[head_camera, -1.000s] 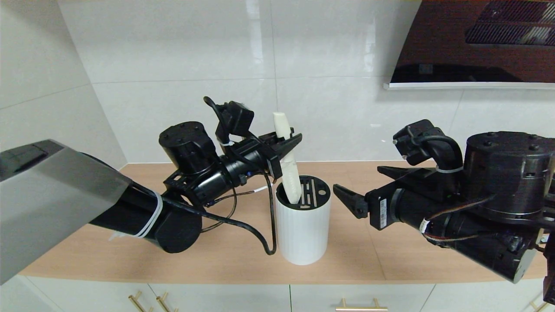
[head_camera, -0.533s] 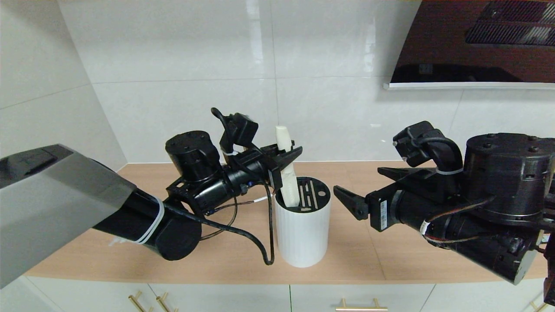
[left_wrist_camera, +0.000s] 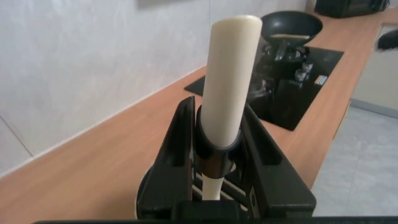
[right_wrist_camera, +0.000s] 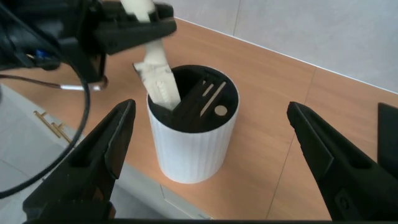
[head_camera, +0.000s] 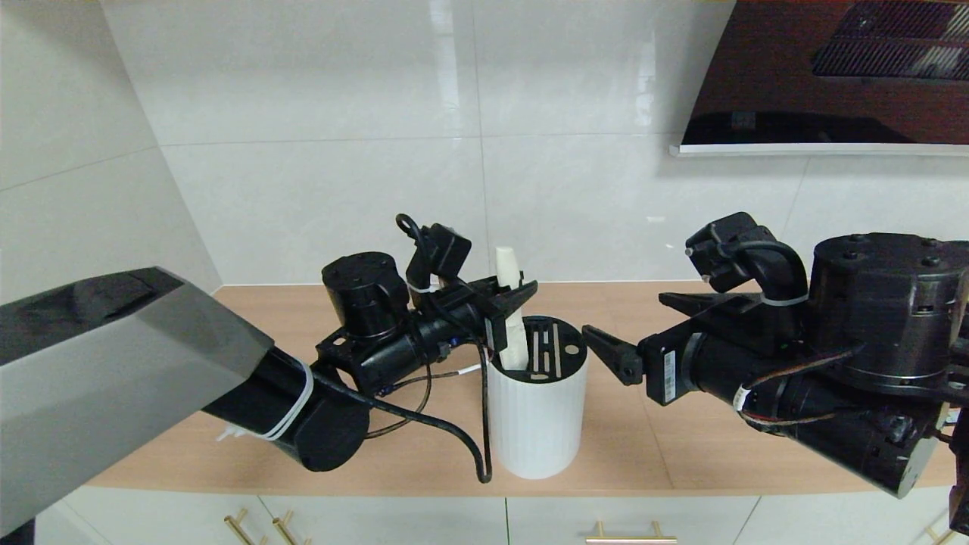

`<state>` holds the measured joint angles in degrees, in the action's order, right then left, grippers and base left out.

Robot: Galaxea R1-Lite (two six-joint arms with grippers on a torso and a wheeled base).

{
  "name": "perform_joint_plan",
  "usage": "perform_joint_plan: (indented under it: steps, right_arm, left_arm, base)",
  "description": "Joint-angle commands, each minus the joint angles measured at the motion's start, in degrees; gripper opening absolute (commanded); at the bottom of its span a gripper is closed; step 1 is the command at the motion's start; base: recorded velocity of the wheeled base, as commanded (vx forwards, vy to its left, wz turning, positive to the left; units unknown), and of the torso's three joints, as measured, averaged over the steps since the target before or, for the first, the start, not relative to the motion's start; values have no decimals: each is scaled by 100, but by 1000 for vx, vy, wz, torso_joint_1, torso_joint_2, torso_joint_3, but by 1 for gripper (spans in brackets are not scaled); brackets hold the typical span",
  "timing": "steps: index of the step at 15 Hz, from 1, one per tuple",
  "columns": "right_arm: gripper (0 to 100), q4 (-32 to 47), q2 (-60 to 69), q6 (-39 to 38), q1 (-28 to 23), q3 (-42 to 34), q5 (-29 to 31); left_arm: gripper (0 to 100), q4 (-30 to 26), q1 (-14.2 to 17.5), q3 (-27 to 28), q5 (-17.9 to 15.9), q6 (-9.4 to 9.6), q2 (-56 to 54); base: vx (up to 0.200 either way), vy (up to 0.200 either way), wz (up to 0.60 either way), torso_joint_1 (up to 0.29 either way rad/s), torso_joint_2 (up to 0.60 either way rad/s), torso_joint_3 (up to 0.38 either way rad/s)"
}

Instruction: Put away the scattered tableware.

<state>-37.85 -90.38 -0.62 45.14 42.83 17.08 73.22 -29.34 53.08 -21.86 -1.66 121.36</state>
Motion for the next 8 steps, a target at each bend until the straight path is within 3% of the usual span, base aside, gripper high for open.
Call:
perform_joint_plan:
  steps: [1, 8]
  right_arm:
    - [100, -3, -6, 1, 3, -2, -3]
    - [100, -3, -15, 1, 3, -2, -3]
  left_arm:
    - [0, 0, -28, 18, -3, -1, 213]
    - [0, 0, -45, 229, 50, -10, 617]
  base:
    - [0, 0, 0, 0, 0, 0]
    - [0, 0, 0, 0, 0, 0]
